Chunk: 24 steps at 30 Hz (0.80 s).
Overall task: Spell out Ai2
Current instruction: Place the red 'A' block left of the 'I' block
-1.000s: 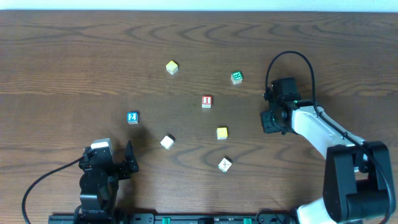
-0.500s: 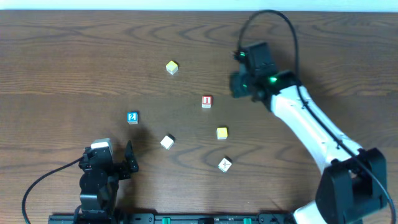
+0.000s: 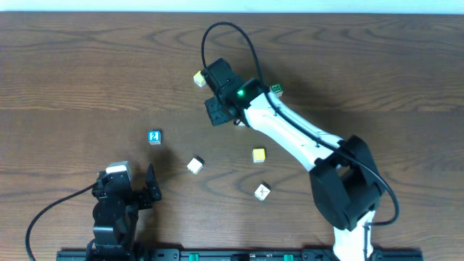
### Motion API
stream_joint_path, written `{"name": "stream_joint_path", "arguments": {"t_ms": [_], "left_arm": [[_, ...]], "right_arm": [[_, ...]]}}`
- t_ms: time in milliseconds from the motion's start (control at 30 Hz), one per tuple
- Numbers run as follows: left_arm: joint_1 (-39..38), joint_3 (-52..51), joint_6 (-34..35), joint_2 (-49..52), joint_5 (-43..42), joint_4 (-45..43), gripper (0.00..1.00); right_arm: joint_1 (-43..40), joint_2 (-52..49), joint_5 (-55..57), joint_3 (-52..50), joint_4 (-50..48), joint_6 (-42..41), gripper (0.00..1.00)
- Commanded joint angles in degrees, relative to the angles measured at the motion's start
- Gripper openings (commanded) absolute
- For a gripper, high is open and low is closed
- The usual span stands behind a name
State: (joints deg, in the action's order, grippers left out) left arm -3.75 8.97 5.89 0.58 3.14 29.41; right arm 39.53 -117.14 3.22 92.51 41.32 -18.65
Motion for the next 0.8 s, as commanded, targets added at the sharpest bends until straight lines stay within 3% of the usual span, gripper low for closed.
{"name": "stream_joint_path", "arguments": {"t_ms": [0, 433, 767], "left_arm": [[0.35, -0.94, -0.79, -0.33, -0.04, -0.07, 0.95], [0.35, -0.94, -0.79, -0.33, -0.04, -0.07, 0.95], [0.35, -0.94, -0.76, -0.33, -0.04, -0.04, 0.95]], "right_arm": [[0.2, -0.74, 2.99, 1.51, 0.76, -7.23, 0.29], [0.48, -5.64, 2.97, 1.51, 2.16, -11.72, 0.23], [1.42, -5.79, 6.03, 1.51, 1.05, -16.72, 0.24]]}}
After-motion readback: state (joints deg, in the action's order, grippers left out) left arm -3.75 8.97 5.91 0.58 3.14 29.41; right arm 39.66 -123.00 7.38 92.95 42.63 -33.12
